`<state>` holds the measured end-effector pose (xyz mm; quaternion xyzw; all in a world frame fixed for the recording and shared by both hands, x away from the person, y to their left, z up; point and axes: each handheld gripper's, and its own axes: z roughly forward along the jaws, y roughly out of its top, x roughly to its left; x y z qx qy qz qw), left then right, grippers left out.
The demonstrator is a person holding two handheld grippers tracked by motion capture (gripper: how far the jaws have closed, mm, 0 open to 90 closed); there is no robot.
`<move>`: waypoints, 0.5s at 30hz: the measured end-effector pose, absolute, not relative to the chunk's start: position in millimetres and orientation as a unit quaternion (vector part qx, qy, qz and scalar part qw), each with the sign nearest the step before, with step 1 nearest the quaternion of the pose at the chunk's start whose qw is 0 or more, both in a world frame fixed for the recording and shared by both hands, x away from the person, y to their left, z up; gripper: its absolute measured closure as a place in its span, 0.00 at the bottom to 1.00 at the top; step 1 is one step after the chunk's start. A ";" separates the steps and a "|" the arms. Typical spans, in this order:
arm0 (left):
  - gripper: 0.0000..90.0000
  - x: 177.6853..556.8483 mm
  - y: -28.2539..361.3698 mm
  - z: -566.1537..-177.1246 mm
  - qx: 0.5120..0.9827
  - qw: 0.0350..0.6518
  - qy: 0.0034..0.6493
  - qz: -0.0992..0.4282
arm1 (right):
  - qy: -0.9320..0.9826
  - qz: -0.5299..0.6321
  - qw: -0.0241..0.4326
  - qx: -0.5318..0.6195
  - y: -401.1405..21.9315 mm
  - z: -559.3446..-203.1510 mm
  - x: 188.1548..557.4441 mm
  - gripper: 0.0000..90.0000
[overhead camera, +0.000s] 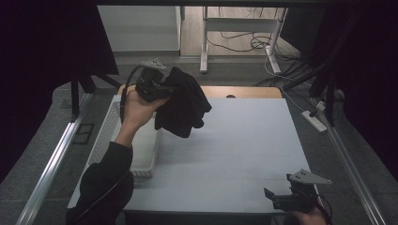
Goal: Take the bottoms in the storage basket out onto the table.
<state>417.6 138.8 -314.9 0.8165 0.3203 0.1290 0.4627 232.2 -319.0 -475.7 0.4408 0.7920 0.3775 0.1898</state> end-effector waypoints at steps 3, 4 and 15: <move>0.84 419.0 130.9 -319.6 0.819 0.462 0.315 0.125 | 0.792 0.377 0.190 0.440 -319.0 -475.7 232.1 0.00; 0.84 419.3 128.2 -321.3 0.821 0.461 0.313 0.124 | 0.792 0.377 0.190 0.440 -318.9 -475.7 232.1 0.00; 0.84 425.9 104.6 -348.8 0.834 0.447 0.305 0.108 | 0.793 0.378 0.190 0.439 -319.0 -475.7 232.1 0.00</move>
